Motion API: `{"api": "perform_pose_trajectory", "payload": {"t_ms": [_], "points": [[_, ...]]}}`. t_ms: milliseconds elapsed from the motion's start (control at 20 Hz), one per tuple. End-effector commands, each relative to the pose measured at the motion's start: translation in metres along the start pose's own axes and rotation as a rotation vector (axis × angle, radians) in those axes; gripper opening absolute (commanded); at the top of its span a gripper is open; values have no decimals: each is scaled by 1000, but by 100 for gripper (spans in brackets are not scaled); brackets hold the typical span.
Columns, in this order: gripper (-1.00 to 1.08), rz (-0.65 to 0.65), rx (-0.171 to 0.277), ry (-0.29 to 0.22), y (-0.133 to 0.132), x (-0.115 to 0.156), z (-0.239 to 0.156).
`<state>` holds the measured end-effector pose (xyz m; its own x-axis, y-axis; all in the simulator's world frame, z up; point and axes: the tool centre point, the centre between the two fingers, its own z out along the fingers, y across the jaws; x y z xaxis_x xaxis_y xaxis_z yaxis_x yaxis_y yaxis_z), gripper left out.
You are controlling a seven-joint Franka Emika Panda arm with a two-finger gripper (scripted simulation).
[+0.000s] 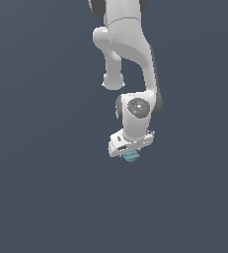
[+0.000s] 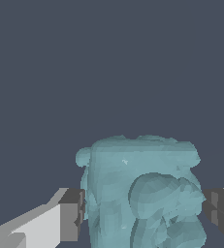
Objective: Pick up the object and move it to a goal position.
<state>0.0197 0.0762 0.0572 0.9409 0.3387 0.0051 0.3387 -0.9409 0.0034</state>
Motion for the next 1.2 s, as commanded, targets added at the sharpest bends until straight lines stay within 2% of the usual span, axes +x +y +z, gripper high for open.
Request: {"api": "perform_pose_trajectory", "payload": {"t_ms": [0,550,1150], "points": [[-100,-1,1,-1,-9,12,0],[-100,-3,3,-4,-49,68,-2],[-100,-4,3,-5,-62,89,-2]]}}
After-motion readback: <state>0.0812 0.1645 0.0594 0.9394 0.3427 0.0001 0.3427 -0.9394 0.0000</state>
